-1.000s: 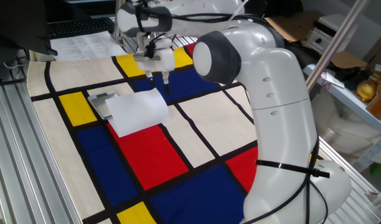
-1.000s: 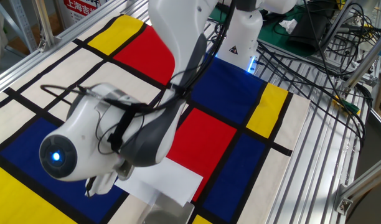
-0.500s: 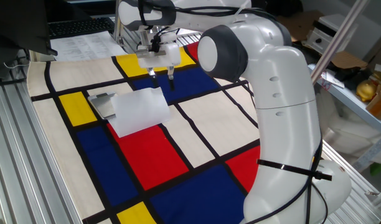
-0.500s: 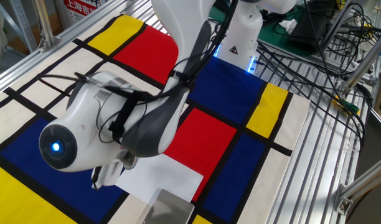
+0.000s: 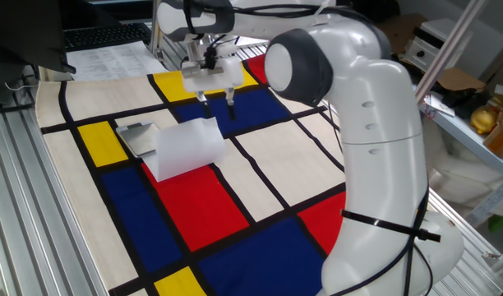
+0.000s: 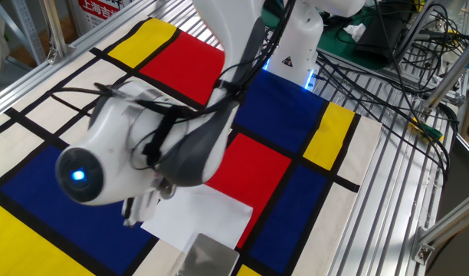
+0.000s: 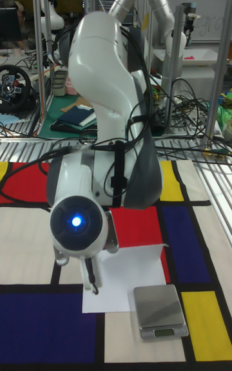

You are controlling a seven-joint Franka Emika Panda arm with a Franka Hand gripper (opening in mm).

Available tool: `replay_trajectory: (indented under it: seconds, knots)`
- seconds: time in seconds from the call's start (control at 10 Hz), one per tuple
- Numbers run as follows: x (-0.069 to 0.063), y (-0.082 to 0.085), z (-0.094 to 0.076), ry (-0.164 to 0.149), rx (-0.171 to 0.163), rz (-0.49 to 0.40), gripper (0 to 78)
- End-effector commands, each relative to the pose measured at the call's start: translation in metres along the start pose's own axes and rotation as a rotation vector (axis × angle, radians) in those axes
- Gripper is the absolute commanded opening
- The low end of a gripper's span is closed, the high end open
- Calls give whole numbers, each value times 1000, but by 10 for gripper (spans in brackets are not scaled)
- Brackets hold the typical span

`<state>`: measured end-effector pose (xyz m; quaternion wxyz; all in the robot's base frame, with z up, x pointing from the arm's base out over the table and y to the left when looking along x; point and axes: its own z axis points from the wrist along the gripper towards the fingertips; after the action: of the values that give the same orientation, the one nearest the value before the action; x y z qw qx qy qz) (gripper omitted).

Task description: Unfold a piece of paper

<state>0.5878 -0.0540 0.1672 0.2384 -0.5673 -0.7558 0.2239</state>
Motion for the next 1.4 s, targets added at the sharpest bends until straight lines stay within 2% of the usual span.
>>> replay_trajectory:
  seconds: [0.1,0.3,0.6,0.9,1.0,1.1,1.2,1.3,1.4]
  knots:
    - [2,-14,11,-43,21,-70,774]
    - [2,-17,18,-55,26,-114,774]
    - [3,-19,22,-102,56,-212,774]
    - [3,-19,22,-107,72,-363,774]
    - [3,-19,23,-107,73,-380,774]
    - [4,-18,24,-116,80,-447,774]
    - [4,-18,24,-136,81,-519,774]
    - [4,-17,24,-187,93,-673,774]
    - [5,-13,27,-203,83,-718,774]
